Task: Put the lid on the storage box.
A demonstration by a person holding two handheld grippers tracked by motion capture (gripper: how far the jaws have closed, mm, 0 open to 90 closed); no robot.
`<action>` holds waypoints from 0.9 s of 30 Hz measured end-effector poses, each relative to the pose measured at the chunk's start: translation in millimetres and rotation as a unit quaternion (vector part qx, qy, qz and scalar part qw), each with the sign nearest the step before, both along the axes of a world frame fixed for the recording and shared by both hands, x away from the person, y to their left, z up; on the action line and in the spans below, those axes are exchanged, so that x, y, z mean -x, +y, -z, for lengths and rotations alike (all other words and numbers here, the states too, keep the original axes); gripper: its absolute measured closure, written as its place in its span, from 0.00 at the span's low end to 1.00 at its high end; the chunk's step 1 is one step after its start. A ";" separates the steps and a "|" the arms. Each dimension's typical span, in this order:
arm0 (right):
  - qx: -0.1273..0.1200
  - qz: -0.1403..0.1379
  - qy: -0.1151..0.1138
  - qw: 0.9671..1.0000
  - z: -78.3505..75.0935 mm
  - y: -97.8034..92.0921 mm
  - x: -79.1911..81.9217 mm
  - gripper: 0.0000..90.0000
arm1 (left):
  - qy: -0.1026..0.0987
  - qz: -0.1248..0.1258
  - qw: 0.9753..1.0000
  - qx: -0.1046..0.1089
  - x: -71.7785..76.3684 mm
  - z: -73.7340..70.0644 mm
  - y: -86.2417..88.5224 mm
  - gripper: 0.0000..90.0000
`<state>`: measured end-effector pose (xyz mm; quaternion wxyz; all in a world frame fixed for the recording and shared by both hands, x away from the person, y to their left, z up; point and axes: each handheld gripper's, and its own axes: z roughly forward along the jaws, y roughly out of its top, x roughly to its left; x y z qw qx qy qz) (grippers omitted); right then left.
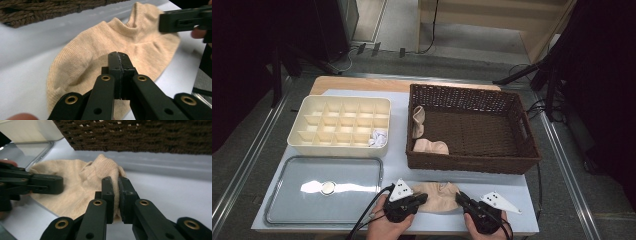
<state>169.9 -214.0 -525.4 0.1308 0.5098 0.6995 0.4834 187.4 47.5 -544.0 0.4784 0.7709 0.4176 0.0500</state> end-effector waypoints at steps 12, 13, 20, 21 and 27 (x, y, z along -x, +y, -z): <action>-0.035 -0.027 -0.027 0.999 -23.9 8.9 7.2 0.94 | 0.007 -0.010 1.000 0.002 -1.9 -1.4 -7.4 1.00; -0.036 -0.031 -0.029 0.998 -25.7 10.6 8.0 0.94 | 0.007 -0.009 1.000 0.003 -2.3 -0.8 -7.8 1.00; -0.036 -0.044 -0.047 0.997 -36.5 25.5 13.7 0.94 | 0.003 -0.021 1.000 0.018 0.2 -9.3 -9.7 1.00; -0.034 -0.050 -0.049 0.997 -36.6 29.0 13.6 0.94 | 0.003 -0.021 1.000 0.019 -1.2 -10.7 -10.3 1.00; -0.027 -0.059 -0.044 0.997 -33.9 38.8 13.5 0.94 | 0.018 -0.022 1.000 0.010 -9.6 -3.5 -17.2 1.00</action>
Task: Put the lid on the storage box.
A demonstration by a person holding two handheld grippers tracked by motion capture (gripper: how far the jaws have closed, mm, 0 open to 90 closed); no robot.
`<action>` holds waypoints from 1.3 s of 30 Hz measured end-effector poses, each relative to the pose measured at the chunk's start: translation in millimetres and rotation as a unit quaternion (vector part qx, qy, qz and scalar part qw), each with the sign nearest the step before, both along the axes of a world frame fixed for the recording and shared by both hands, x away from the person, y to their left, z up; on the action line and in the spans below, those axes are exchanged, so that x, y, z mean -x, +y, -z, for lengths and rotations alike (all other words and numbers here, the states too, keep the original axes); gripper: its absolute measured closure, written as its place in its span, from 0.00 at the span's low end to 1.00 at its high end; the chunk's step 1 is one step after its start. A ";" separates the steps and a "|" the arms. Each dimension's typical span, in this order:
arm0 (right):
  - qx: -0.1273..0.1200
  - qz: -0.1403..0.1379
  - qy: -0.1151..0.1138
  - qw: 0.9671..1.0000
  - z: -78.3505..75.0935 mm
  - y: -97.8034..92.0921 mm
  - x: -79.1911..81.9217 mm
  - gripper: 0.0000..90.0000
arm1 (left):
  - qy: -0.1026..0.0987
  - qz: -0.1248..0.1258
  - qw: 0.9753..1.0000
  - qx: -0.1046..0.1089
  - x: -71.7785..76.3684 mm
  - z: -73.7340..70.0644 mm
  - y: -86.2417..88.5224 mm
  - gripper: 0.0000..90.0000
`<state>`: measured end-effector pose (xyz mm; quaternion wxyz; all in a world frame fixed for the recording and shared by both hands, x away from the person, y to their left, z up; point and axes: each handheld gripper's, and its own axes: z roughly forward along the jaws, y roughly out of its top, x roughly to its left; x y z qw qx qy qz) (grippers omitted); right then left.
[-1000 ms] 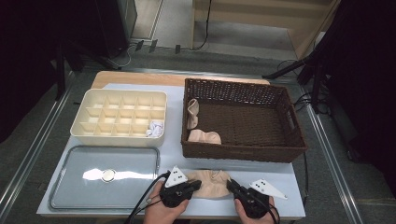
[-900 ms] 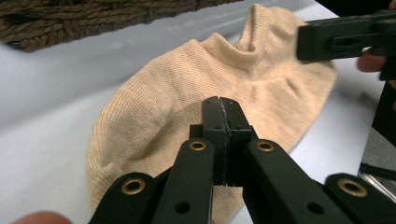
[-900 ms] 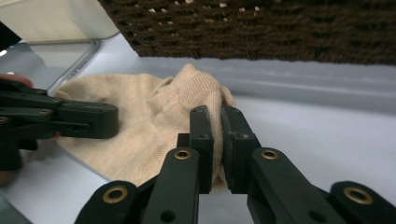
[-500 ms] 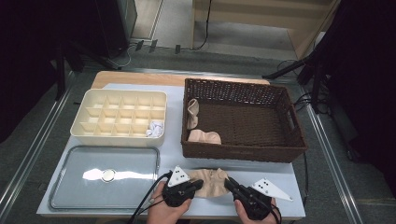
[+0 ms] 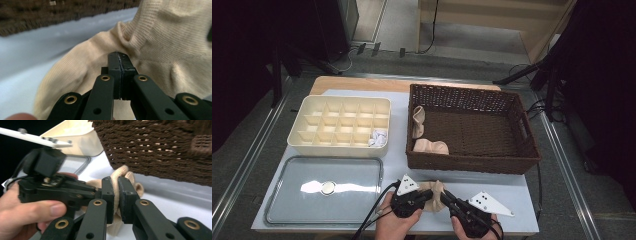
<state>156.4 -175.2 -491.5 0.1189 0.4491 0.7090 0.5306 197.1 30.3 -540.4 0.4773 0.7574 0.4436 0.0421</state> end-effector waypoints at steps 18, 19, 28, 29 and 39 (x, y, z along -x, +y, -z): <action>0.058 -0.017 -0.005 0.998 15.7 53.3 -9.9 0.93 | -0.025 -0.038 0.998 0.044 10.8 -24.0 80.9 0.98; 0.070 -0.029 0.002 0.997 21.9 62.5 -12.3 0.91 | -0.023 -0.037 0.998 0.043 10.8 -22.2 80.8 0.98; 0.016 -0.029 -0.038 0.999 7.7 42.6 -2.2 0.70 | -0.021 -0.037 0.998 0.050 12.3 -21.0 84.5 0.97; 0.018 -0.016 -0.040 0.999 7.6 36.6 -0.3 0.74 | -0.021 -0.037 0.998 0.050 12.3 -21.0 84.5 0.97; 0.042 0.033 0.035 0.998 34.2 23.8 -4.2 0.73 | -0.038 -0.022 0.996 0.079 22.2 -36.0 77.6 0.88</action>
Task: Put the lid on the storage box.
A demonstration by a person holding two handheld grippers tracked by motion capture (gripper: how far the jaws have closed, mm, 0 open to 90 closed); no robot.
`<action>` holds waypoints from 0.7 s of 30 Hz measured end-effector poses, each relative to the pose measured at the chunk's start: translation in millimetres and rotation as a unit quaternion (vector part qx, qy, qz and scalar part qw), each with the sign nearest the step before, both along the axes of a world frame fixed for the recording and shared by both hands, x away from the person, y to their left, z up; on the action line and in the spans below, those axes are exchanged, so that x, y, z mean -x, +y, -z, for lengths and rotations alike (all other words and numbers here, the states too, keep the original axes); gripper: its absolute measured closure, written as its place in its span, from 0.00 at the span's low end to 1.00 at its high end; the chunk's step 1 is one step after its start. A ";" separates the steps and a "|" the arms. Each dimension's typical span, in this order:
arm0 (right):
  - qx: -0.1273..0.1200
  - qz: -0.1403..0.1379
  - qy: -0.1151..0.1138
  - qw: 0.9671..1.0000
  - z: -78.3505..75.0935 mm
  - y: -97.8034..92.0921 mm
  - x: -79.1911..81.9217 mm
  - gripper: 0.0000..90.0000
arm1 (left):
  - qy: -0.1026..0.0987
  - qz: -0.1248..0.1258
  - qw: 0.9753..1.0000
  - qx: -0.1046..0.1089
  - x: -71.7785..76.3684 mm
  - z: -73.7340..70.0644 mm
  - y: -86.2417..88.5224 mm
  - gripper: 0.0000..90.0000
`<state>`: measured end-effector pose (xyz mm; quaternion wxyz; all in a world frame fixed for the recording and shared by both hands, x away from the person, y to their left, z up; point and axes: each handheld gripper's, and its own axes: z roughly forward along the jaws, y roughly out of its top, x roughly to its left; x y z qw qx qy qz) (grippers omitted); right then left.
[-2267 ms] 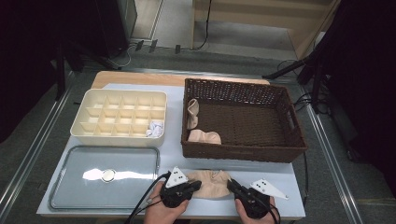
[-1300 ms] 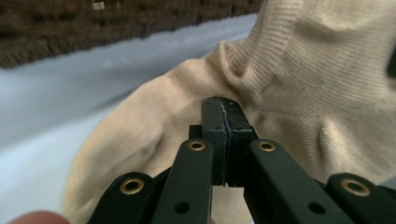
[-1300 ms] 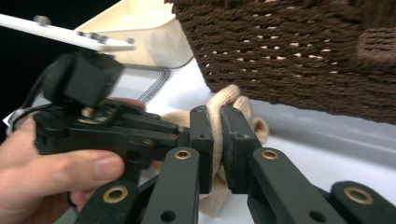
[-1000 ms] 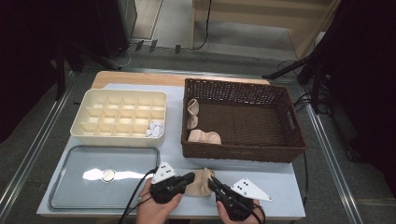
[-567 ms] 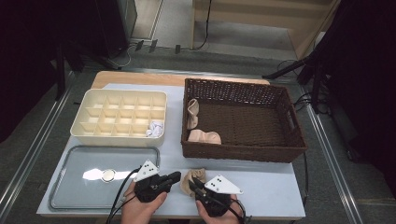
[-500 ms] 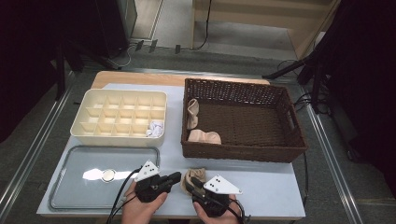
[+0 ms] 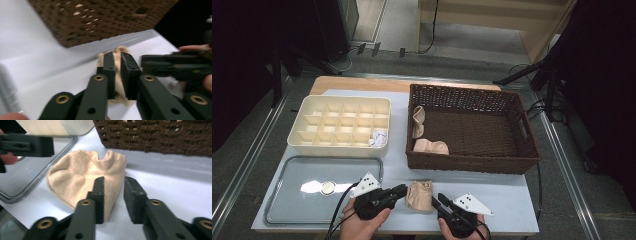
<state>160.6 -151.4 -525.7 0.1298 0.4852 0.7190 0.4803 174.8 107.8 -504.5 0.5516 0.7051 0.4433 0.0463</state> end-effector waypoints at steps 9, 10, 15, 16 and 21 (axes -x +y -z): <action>-0.001 0.016 0.006 1.000 8.6 10.7 5.0 0.64 | 0.026 0.004 0.998 -0.052 -6.5 22.2 -10.0 0.79; -0.003 0.012 0.014 1.000 10.3 13.2 5.6 0.66 | 0.031 0.003 0.998 -0.052 -7.1 24.1 -9.6 0.86; -0.012 0.006 0.032 0.999 14.4 14.4 4.3 0.83 | 0.047 0.006 0.998 -0.046 -10.4 31.5 -7.9 0.93; -0.012 0.006 0.032 0.999 14.4 14.4 4.3 0.83 | 0.047 0.009 0.998 -0.043 -10.2 31.4 -8.7 0.93; -0.025 0.009 0.028 0.999 8.5 3.2 2.9 0.94 | 0.045 0.019 0.998 -0.040 -9.5 32.2 -14.0 0.94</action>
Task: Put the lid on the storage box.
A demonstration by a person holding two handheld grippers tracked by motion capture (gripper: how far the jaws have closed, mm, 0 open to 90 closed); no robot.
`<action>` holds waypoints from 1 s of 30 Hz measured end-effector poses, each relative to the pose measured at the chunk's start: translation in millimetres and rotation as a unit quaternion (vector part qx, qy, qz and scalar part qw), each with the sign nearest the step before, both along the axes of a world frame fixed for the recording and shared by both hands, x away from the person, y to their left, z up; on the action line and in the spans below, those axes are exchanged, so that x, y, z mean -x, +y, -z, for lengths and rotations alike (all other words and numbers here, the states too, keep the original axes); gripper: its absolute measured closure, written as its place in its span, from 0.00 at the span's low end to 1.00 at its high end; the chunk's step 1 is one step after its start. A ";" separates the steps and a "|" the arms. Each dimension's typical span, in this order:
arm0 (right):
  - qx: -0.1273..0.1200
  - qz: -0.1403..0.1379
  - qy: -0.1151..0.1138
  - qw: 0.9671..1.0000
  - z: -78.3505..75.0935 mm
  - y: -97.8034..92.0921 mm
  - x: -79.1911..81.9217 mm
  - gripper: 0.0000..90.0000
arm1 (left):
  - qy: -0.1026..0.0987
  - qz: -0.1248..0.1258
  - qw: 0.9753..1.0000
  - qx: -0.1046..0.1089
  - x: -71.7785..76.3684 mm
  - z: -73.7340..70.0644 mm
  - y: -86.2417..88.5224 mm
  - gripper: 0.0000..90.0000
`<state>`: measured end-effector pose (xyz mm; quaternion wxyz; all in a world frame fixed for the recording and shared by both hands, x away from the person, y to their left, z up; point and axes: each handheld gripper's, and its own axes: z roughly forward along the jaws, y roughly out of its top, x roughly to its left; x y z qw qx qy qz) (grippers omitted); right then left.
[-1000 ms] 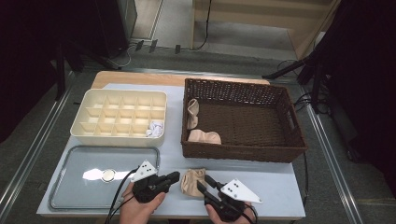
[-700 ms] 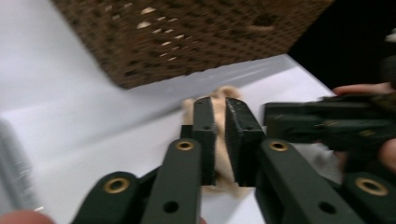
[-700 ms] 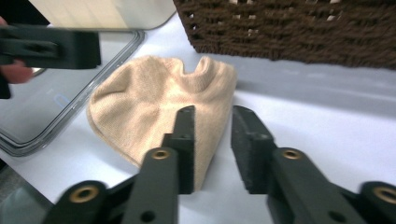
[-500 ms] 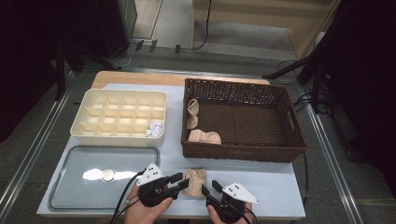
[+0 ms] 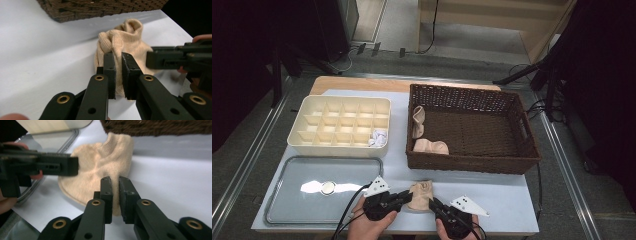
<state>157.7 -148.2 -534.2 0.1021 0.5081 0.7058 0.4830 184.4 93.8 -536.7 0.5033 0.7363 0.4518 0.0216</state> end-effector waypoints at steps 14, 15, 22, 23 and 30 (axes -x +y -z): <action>0.002 0.007 -0.007 1.000 -2.3 -0.2 0.3 0.94 | -0.032 -0.022 0.999 0.008 3.8 -16.2 4.1 0.83; 0.003 0.007 -0.007 1.000 -2.6 -0.2 0.2 0.94 | -0.034 -0.019 0.999 0.011 4.5 -18.3 4.1 0.85; 0.014 -0.003 -0.016 1.000 -2.2 2.3 -0.2 0.94 | -0.030 0.014 0.999 0.002 7.4 -15.7 -13.0 0.97; 0.021 -0.008 -0.020 1.000 -3.1 3.1 0.1 0.94 | -0.026 0.020 0.999 -0.003 5.0 -11.2 -16.5 0.99; 0.038 -0.016 -0.034 0.999 -4.7 4.5 0.8 0.94 | -0.010 0.013 1.000 -0.016 -3.6 -3.2 -18.0 1.00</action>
